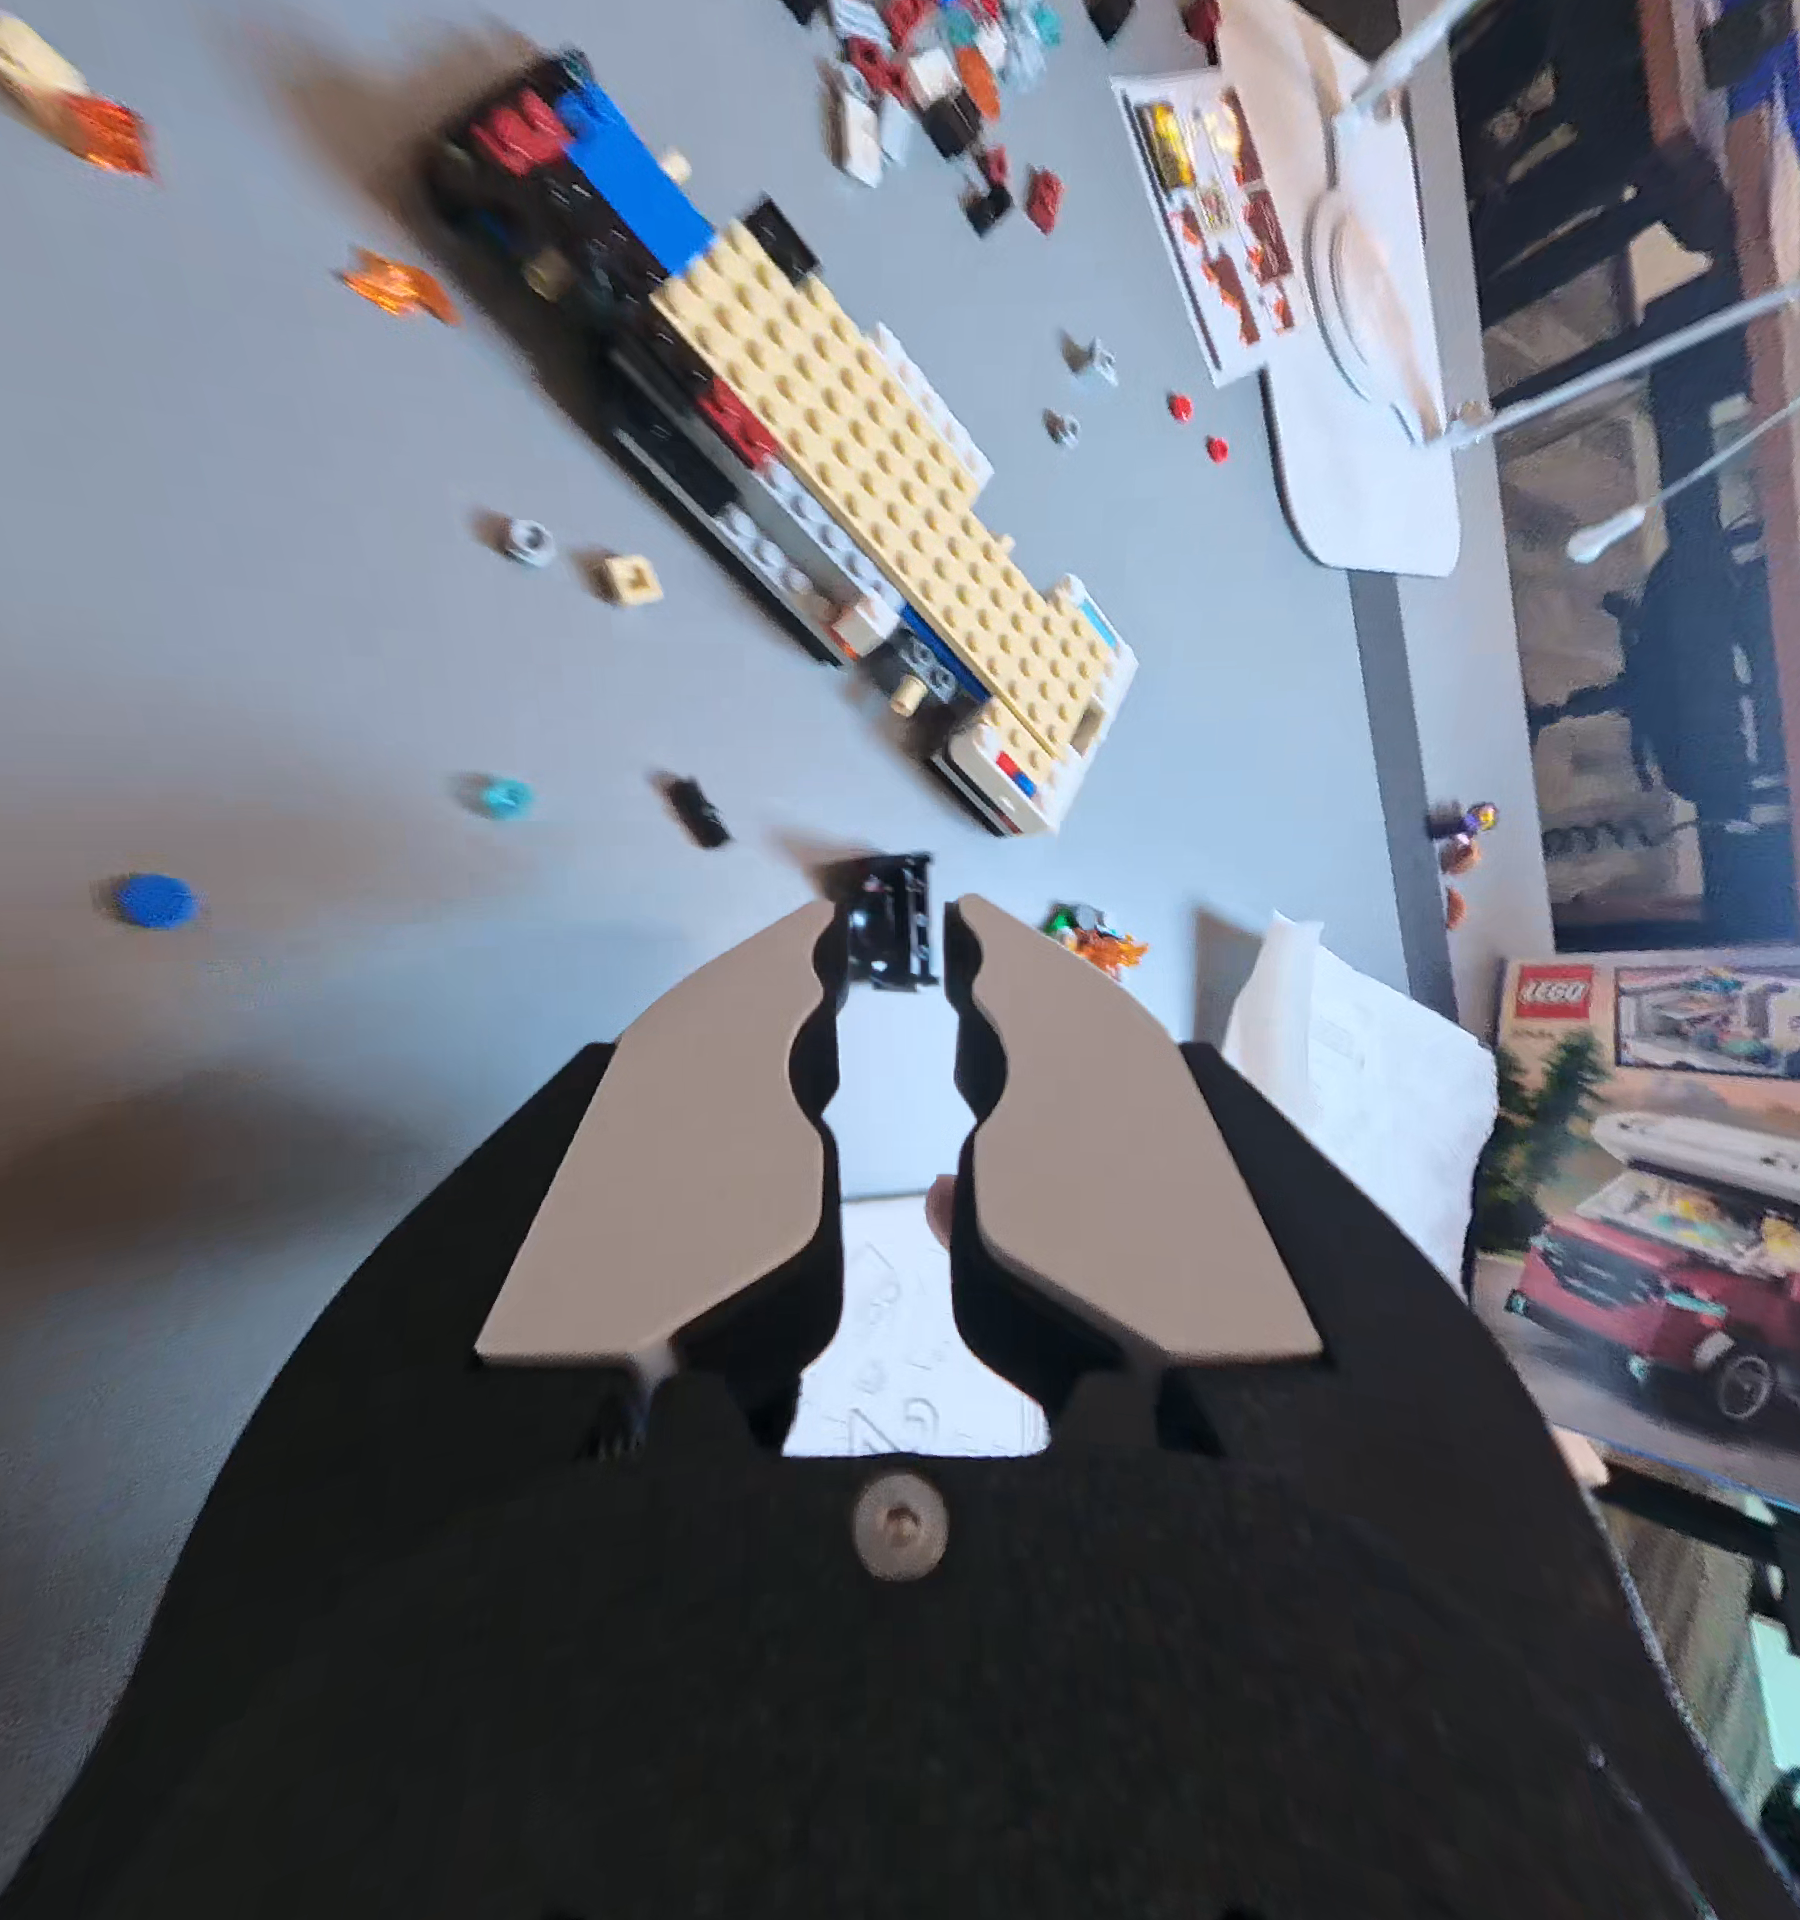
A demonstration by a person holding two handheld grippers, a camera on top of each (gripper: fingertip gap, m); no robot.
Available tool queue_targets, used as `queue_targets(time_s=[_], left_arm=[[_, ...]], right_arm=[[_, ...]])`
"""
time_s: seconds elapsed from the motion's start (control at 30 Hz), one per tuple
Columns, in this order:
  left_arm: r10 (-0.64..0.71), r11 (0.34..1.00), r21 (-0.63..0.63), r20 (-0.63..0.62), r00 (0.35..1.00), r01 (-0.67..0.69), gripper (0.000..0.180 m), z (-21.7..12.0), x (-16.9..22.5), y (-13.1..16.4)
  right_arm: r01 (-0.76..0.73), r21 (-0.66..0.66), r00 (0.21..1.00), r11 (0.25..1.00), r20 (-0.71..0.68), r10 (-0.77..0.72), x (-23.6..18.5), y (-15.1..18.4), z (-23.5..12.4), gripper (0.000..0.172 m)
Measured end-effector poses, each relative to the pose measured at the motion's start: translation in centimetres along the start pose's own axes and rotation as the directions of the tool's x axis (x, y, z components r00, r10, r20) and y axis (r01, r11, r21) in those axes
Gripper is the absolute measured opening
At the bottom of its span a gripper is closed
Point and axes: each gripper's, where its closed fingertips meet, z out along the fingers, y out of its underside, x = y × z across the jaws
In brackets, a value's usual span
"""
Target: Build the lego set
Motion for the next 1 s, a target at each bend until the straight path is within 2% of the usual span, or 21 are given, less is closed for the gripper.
queue_targets(time_s=[0.23, 0.27, 0.33, 0.4, 0.5, 0.6, 0.7, 0.77, 0.87, 1.0], left_arm=[[-0.061, 0.998, 0.021, 0.006, 0.998, 0.061, 0.030, -0.4, -0.5, 1.0], [-0.060, 0.998, 0.020, 0.003, 0.998, 0.060, 0.030, -0.3, -0.4, 1.1], [-0.058, 0.998, 0.020, -0.013, 0.998, 0.058, 0.029, -0.2, 0.0, 1.3], [-0.050, 0.999, 0.019, -0.025, 0.998, 0.051, 0.029, 0.0, 0.3, 1.3], [-0.042, 0.999, 0.031, -0.052, 0.998, 0.044, 0.029, 0.2, 0.9, 1.2], [-0.024, 0.997, 0.076, -0.100, 0.995, 0.031, 0.029, 0.5, 2.1, 0.3], [-0.044, 0.982, 0.167, -0.228, 0.973, 0.083, 0.030, 0.6, 4.8, -2.2], [-0.079, 0.968, 0.208, -0.284, 0.955, 0.142, 0.034, 0.5, 6.1, -3.9], [-0.160, 0.961, 0.171, -0.301, 0.940, 0.218, 0.041, 1.0, 6.6, -4.1], [-0.252, 0.947, 0.109, -0.338, 0.907, 0.303, 0.035, 1.3, 7.0, -3.4]], right_arm=[[-0.020, -0.146, 0.978, 0.989, 0.203, 0.050, 0.4, 2.7, 3.9, 0.031], [-0.025, -0.161, 0.970, 0.987, 0.235, 0.063, 0.2, 2.8, 4.2, 0.028], [-0.035, -0.171, 0.958, 0.985, 0.273, 0.082, -0.1, 2.9, 4.5, 0.010], [-0.071, -0.146, 0.948, 0.987, 0.298, 0.112, -0.4, 2.3, 4.4, 0.010], [-0.125, 0.008, 0.970, 0.992, 0.212, 0.121, 0.2, -0.5, 3.5, 0.010], [-0.158, 0.293, 0.985, 0.943, 0.108, 0.132, 0.3, -6.5, 1.0, 0.010], [-0.026, 0.438, 0.998, 0.898, -0.038, 0.048, -1.0, -11.1, -0.3, 0.009], [0.140, 0.426, 0.985, 0.894, -0.156, -0.080, -2.5, -13.1, 0.1, 0.010], [0.420, 0.341, 0.884, 0.841, -0.362, -0.295, -3.7, -15.6, 0.6, 0.010], [0.582, 0.245, 0.767, 0.775, -0.483, -0.423, -4.0, -17.4, 1.1, 0.010]])
